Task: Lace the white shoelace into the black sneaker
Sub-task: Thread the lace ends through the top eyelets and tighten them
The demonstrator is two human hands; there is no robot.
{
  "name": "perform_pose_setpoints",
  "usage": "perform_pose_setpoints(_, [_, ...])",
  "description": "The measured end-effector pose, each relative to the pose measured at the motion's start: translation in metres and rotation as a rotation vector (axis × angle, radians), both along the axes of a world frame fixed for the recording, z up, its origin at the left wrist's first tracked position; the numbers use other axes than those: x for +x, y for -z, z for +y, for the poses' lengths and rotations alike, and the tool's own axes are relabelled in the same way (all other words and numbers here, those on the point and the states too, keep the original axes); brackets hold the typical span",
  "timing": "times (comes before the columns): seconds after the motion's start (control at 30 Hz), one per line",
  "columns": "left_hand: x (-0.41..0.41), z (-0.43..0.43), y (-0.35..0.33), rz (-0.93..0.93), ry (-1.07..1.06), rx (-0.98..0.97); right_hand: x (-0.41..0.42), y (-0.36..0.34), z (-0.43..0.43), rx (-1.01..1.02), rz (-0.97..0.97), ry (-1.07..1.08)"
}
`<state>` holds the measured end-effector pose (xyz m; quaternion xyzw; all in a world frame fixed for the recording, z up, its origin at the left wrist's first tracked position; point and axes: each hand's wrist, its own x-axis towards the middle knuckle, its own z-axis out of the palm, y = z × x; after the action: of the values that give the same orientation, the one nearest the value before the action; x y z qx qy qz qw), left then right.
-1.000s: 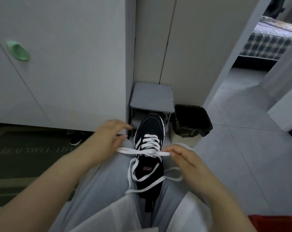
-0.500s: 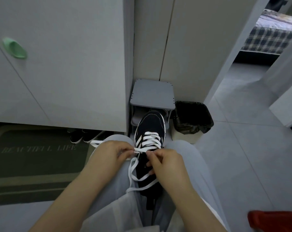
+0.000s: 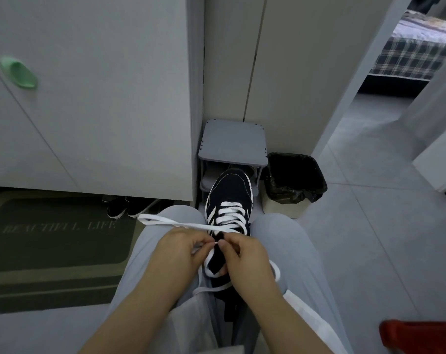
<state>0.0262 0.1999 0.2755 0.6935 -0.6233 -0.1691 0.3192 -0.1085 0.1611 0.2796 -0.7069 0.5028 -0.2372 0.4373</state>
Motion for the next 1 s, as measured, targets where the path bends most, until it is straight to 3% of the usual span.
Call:
perform_pose_setpoints(0.23, [-0.002, -0.001, -0.006, -0.129, -0.015, -0.050, -0.006, -0.002, 0.000, -0.039, 0.054, -0.050])
perform_pose_setpoints(0.37, [0.001, 0.000, -0.010, -0.084, -0.087, -0.119, -0.016, -0.014, -0.003, -0.119, 0.034, 0.033])
perform_pose_setpoints(0.43, [0.007, -0.005, -0.012, -0.146, -0.093, -0.180, -0.029, -0.033, -0.012, -0.094, -0.160, 0.160])
perform_pose_setpoints(0.57, [0.020, -0.024, -0.019, -0.320, 0.031, 0.049, -0.067, -0.081, -0.027, 0.175, -0.957, 0.264])
perform_pose_setpoints(0.63, [0.026, -0.028, -0.029, -0.204, 0.114, 0.179, -0.086, -0.095, -0.030, 0.140, -1.022, 0.302])
perform_pose_setpoints(0.7, [0.031, -0.030, -0.039, -0.045, 0.145, 0.225, -0.089, -0.095, -0.032, 0.000, -0.754, 0.280])
perform_pose_setpoints(0.87, [0.033, -0.032, -0.060, 0.286, 0.130, 0.226, -0.044, -0.038, -0.022, -0.243, 0.047, -0.175])
perform_pose_setpoints(1.0, [0.027, -0.032, -0.060, 0.457, 0.119, 0.223, -0.023, -0.008, -0.023, -0.470, 0.252, -0.192])
